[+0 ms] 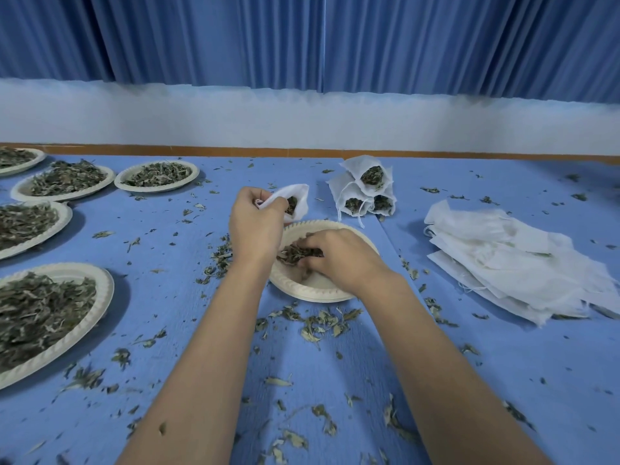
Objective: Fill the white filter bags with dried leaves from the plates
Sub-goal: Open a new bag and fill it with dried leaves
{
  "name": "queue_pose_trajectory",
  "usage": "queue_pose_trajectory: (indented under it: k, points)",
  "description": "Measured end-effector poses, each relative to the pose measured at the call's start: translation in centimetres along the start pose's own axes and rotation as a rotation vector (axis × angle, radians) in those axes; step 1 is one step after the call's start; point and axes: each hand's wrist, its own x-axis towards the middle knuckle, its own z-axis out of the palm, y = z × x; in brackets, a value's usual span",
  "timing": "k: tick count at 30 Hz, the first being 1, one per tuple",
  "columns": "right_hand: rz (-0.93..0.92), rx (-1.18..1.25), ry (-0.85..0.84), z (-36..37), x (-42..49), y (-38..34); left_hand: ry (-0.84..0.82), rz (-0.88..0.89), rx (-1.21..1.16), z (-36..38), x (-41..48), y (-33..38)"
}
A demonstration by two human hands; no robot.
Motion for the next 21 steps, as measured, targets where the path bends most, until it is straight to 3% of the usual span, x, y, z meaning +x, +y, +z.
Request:
queue_pose_trajectory:
  k: [7,14,18,21]
  points:
    - [-0.017,0.061,0.017,-0.9,-0.7,-0.2,0.034,0.005,-0.014,-0.1,-0.1,-0.1]
    - [0.037,0.084,0.173,0.2,-0.9,-0.6,0.035,0.032,0.003,0.1,-0.2,-0.3]
    - [0.163,0.474,0.374,-1.0,-1.2,-0.2,0.020,0.071,0.041,0.2,-0.3,-0.8]
    - [0.213,0.738,0.364,-3.1,-1.6,0.6,-0.014,0.104,0.073,0.3,-0.5,-1.3]
